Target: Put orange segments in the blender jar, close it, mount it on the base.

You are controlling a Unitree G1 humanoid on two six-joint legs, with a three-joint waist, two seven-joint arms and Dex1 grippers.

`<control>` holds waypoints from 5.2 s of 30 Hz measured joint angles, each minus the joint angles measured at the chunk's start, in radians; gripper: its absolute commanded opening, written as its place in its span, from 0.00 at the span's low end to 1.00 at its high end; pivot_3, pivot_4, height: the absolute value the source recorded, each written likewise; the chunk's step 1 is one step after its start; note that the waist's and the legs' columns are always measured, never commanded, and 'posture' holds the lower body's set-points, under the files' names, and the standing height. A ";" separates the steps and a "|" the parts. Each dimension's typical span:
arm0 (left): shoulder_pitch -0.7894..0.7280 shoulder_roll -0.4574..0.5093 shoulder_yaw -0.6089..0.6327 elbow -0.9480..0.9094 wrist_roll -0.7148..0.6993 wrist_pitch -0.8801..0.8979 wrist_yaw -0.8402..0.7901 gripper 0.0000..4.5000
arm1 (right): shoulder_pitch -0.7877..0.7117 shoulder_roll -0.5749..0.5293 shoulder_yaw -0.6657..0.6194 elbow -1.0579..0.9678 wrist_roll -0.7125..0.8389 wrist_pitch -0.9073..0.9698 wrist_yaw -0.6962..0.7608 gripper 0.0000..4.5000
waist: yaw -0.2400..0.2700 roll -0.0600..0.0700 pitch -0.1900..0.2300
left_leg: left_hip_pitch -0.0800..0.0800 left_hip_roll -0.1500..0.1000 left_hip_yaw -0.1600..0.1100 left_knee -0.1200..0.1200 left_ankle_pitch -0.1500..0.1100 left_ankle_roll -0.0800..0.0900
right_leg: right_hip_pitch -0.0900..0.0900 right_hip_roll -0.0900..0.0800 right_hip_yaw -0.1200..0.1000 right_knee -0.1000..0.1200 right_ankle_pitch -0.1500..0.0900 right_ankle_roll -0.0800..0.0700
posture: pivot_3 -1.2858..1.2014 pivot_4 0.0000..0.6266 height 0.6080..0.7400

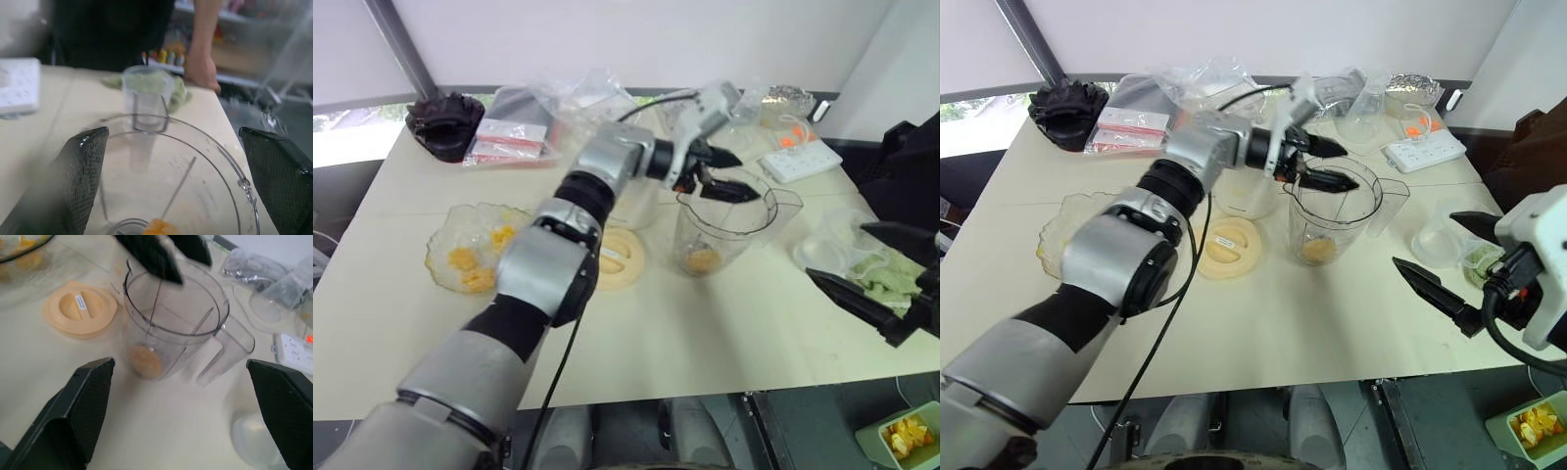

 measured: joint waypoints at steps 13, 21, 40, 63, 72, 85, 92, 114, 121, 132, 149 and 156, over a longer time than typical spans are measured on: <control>0.531 0.285 0.027 -0.800 -0.066 0.282 0.094 0.98 | 0.147 0.209 0.154 0.258 -0.461 -0.261 0.021 1.00 | -0.010 0.001 -0.001 | 0.005 0.002 0.001 0.000 0.000 0.000 | 0.004 -0.002 0.002 0.000 0.000 0.000 | 0.52 0.24 1.00; 0.814 0.334 -0.025 -1.143 -0.086 0.345 0.198 0.98 | -0.052 0.226 0.341 0.644 -0.625 -0.364 -0.007 1.00 | -0.001 0.004 -0.003 | 0.006 0.001 0.002 0.002 0.000 0.000 | 0.006 -0.002 0.002 0.001 0.001 -0.001 | 0.52 0.24 1.00; 0.927 0.351 -0.112 -1.234 -0.089 0.328 0.335 0.98 | -0.394 0.286 0.586 1.168 -0.847 -0.621 -0.057 1.00 | -0.019 0.008 -0.005 | 0.007 -0.001 0.002 0.002 0.000 0.000 | 0.006 0.000 0.002 0.002 0.001 0.001 | 0.52 0.24 1.00; 0.927 0.354 -0.138 -1.246 -0.088 0.323 0.374 0.98 | -0.573 0.337 0.656 1.425 -0.933 -0.804 -0.122 1.00 | -0.029 0.009 -0.005 | 0.007 -0.001 0.002 0.001 0.000 0.000 | 0.006 0.000 0.003 0.002 0.003 0.004 | 0.52 0.24 1.00; 0.921 0.355 -0.143 -1.248 -0.088 0.323 0.375 0.99 | -0.622 0.351 0.666 1.551 -0.957 -0.912 -0.171 0.94 | -0.031 0.009 -0.005 | 0.007 -0.001 0.002 0.001 0.000 0.000 | 0.006 0.001 0.003 0.002 0.004 0.004 | 0.52 0.24 1.00; 0.909 0.364 -0.154 -1.250 -0.088 0.322 0.374 1.00 | -0.679 0.372 0.678 1.584 -0.960 -1.018 -0.196 0.00 | -0.024 0.009 -0.005 | 0.008 -0.001 0.001 0.002 0.000 0.000 | 0.009 0.000 0.003 0.001 0.003 0.004 | 0.52 0.24 1.00; 0.909 0.375 -0.155 -1.250 -0.088 0.319 0.374 1.00 | -0.678 0.426 0.653 1.568 -0.924 -1.039 -0.225 0.00 | -0.033 0.009 -0.005 | 0.009 -0.001 0.002 0.001 0.000 0.000 | 0.009 0.000 0.003 0.001 0.004 0.005 | 0.52 0.24 1.00; 1.010 0.432 -0.078 -1.286 -0.109 0.326 0.469 1.00 | -0.683 0.663 0.667 1.240 -0.857 -1.034 -0.394 0.00 | -0.052 0.013 -0.005 | 0.008 0.000 0.002 0.000 0.000 0.000 | 0.007 0.000 0.003 0.002 0.004 0.005 | 0.52 0.24 1.00; 1.032 0.432 -0.078 -1.294 -0.111 0.325 0.487 1.00 | -0.723 0.616 0.683 1.186 -0.874 -1.011 -0.403 0.00 | -0.054 0.014 -0.004 | 0.008 0.000 0.002 0.000 0.000 0.000 | 0.006 0.000 0.003 0.003 0.004 0.005 | 0.52 0.24 1.00; 1.074 0.388 -0.076 -1.328 -0.149 0.293 0.493 1.00 | -0.877 0.411 0.745 1.025 -0.871 -0.791 -0.317 0.00 | -0.052 0.015 -0.004 | 0.008 0.000 0.002 0.000 0.000 0.000 | 0.006 0.000 0.003 0.002 0.004 0.005 | 0.52 0.24 1.00; 1.020 0.353 -0.085 -1.246 -0.124 0.193 0.510 1.00 | -0.953 0.202 0.881 0.792 -0.903 -0.575 -0.104 0.00 | -0.042 0.015 -0.004 | 0.006 0.000 0.002 0.000 0.000 0.000 | 0.005 0.000 0.003 0.001 0.003 0.004 | 0.52 0.24 1.00; 0.999 0.348 -0.090 -1.213 -0.120 0.178 0.508 1.00 | -0.944 0.166 0.892 0.698 -0.914 -0.521 -0.054 0.00 | -0.027 0.014 -0.004 | 0.006 0.000 0.002 0.000 0.000 0.000 | 0.004 0.000 0.003 0.001 0.003 0.003 | 0.52 0.24 1.00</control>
